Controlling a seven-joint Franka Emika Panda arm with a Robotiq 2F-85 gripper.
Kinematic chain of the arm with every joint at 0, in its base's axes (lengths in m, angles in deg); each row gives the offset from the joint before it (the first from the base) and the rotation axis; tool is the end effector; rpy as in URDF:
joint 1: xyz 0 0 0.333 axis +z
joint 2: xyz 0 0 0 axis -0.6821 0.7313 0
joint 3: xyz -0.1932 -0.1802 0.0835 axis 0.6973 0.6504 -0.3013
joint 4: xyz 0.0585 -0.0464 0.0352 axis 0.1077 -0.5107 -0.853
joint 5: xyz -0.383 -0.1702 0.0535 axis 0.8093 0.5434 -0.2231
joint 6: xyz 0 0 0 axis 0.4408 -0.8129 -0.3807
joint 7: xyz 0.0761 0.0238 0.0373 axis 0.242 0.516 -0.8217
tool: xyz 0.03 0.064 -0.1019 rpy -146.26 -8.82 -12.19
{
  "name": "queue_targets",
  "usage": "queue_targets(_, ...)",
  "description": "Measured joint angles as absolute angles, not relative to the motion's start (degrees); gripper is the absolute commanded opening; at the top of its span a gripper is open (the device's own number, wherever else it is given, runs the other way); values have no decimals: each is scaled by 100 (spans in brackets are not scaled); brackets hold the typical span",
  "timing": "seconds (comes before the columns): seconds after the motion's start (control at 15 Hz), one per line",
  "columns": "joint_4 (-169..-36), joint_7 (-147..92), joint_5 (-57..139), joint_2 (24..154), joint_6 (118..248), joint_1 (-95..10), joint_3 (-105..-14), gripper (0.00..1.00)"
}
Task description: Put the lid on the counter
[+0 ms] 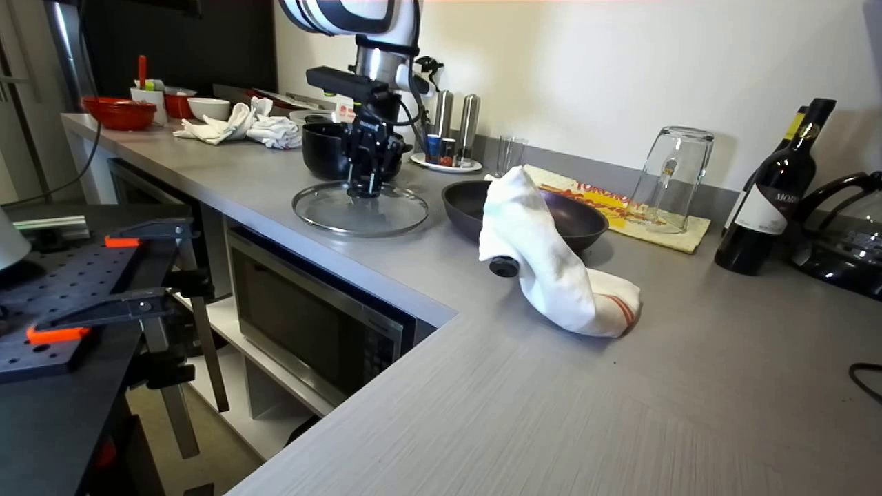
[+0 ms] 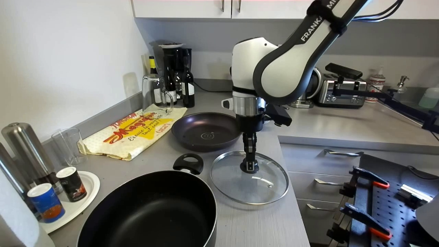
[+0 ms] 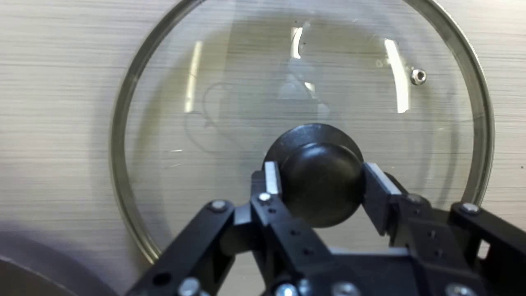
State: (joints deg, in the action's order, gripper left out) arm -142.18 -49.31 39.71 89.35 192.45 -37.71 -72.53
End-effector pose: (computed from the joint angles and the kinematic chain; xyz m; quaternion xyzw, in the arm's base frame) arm 0.5021 0.1345 0.1311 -0.9594 -0.2779 0.0447 0.0160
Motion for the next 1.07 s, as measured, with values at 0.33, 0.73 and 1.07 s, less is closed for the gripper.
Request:
queue_targets(0.33,-13926,-4812,4031,9263,19275,-3680,-7274,25)
queue_targets(0.73,-13855,-4704,4047,9354,19275,-3558,-7328,100)
queue_targets(1.07,-13860,-4654,4046,9376,19275,-3482,-7363,100)
